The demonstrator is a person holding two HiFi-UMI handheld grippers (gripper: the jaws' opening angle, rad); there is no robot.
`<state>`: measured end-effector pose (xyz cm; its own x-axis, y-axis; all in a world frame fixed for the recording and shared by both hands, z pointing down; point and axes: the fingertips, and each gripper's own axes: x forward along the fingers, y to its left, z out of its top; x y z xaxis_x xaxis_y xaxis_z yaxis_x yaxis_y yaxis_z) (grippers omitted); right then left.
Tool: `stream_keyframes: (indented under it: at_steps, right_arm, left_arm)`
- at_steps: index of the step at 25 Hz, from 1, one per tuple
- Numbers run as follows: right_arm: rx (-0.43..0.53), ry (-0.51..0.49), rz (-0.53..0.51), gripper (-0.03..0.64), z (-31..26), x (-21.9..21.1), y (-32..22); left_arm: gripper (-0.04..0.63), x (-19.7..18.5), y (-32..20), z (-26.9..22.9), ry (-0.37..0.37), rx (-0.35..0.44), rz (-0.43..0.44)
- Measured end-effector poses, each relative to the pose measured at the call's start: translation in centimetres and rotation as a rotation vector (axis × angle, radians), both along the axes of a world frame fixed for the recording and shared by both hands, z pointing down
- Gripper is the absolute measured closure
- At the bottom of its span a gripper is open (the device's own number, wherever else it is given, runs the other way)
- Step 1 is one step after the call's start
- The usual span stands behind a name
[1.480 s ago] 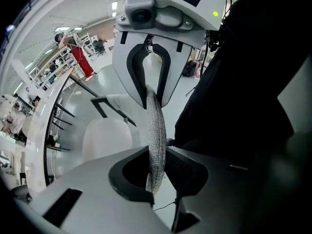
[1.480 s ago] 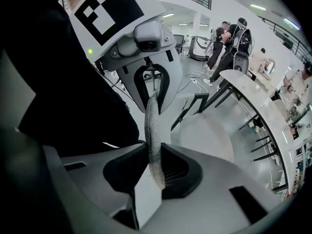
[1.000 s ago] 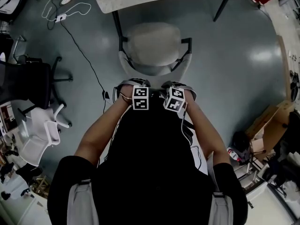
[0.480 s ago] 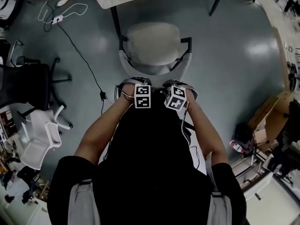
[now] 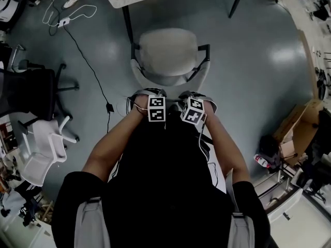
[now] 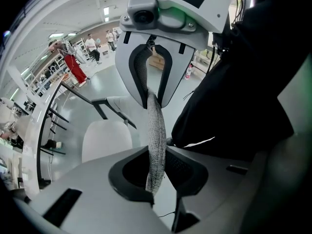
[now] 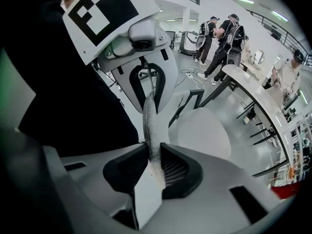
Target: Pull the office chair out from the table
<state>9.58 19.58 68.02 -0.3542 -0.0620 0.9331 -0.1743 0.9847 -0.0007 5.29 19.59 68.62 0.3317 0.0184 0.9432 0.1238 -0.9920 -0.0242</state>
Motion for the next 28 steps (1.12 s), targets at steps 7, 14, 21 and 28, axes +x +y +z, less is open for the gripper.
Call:
stream_keyframes:
  at_steps: [7,14,21,28]
  right_arm:
    - [-0.001,-0.016,-0.017,0.531,0.1,0.5,0.2]
    - [-0.006,-0.036,-0.050,0.528,0.4,0.4,0.3]
    - [-0.014,-0.067,-0.077,0.518,0.0,0.1,0.6]
    - [-0.003,-0.180,-0.035,0.500,-3.2,-0.5,-0.5]
  left_arm:
    - [0.517,0.4,0.1,0.2,-0.012,0.004,-0.013]
    - [0.509,0.4,0.2,0.4,0.002,0.015,-0.036]
    - [0.480,0.1,0.3,0.1,0.014,-0.004,-0.049]
    - [0.443,-0.6,-0.3,-1.4,0.091,-0.006,-0.061]
